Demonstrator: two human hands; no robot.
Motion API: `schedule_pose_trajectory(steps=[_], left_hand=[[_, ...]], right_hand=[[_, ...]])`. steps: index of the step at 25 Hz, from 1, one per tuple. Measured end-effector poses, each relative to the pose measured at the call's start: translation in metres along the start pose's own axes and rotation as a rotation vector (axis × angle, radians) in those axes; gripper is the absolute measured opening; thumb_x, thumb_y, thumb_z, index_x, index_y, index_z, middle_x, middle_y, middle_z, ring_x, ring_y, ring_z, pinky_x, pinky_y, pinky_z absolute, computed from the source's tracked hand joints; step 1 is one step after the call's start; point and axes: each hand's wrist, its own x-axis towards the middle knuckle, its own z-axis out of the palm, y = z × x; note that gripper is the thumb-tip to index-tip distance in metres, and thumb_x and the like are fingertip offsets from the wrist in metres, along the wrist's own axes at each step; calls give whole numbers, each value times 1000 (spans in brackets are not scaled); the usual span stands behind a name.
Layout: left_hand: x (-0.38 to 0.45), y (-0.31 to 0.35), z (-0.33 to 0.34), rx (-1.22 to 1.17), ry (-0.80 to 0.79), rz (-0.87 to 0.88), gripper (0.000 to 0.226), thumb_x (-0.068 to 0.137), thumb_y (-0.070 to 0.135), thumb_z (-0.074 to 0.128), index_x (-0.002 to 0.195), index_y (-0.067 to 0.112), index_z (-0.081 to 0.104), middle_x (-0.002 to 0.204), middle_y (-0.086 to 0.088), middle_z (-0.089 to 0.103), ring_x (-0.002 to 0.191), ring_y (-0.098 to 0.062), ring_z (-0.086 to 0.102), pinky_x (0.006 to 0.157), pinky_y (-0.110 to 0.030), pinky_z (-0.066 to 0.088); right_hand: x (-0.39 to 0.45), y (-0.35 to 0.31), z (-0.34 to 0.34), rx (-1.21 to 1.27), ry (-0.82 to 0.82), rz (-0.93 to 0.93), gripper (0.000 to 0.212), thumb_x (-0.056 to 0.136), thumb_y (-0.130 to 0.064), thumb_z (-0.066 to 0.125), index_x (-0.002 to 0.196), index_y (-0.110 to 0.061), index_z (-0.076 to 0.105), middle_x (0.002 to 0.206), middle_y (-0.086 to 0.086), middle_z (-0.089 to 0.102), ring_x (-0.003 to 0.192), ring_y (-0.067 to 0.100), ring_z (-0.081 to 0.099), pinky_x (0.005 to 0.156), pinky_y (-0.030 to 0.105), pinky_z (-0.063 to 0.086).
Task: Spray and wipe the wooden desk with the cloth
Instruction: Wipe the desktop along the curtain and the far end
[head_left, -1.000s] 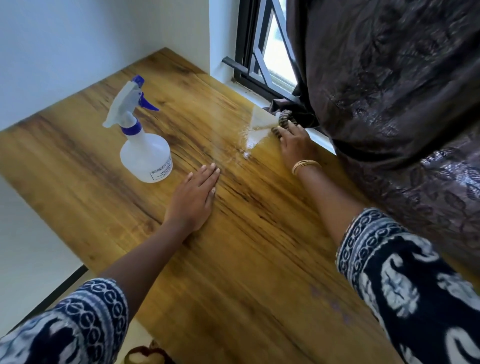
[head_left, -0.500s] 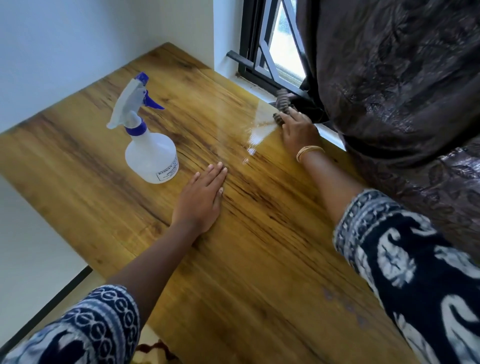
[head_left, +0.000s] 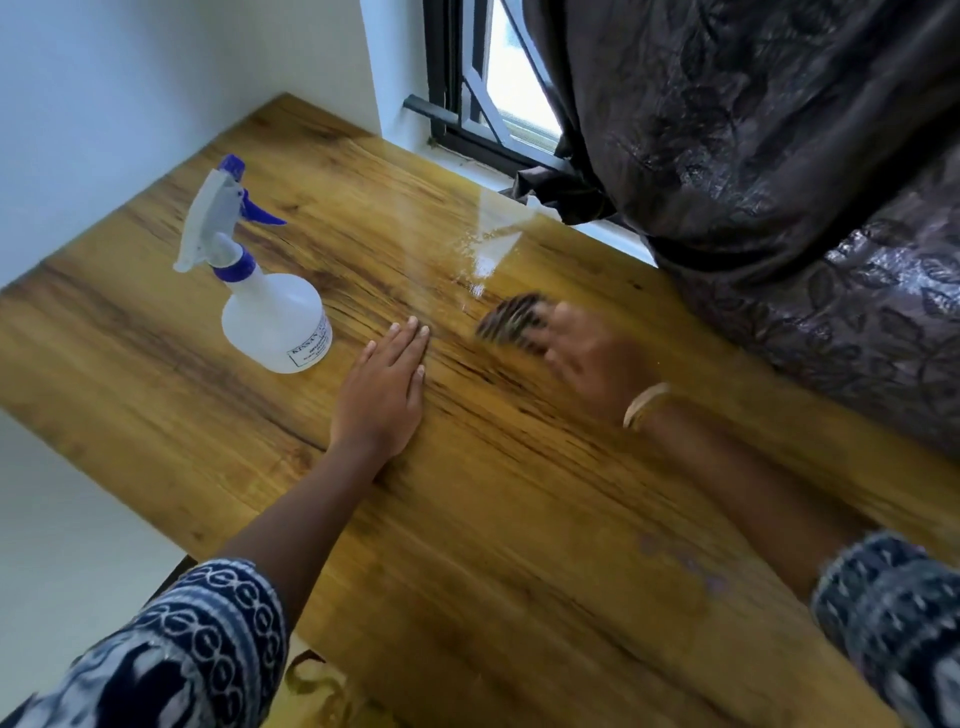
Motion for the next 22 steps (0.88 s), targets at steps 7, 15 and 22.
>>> schedule_pose_trajectory(steps=[7,15,22], left_hand=[[0,-1,1,-14,13,-4,50,103,22,32,153,21,25,161,6,20,149,-10,13,121,-34,14],[1,-1,0,8,-4,29,51,102,22,33,153,16,26,161,0,22,149,-15,16,120,-37,16],[1,-3,4,-3,17,27,50,103,22,34,152,18,28,160,2,24,149,-15,17,121,-38,17]], right_hand=[[15,21,-11,-38,43,416,44,94,-23,50,137,-26,54,150,9,43,136,33,39,111,42,35],[-101,-129,-6,160,-107,-271,33,96,-32,55,128,-35,61,149,-1,46,135,28,45,107,44,40],[-28,60,-29,43,100,667,39,97,-21,49,135,-25,58,155,2,37,140,23,37,114,31,29]])
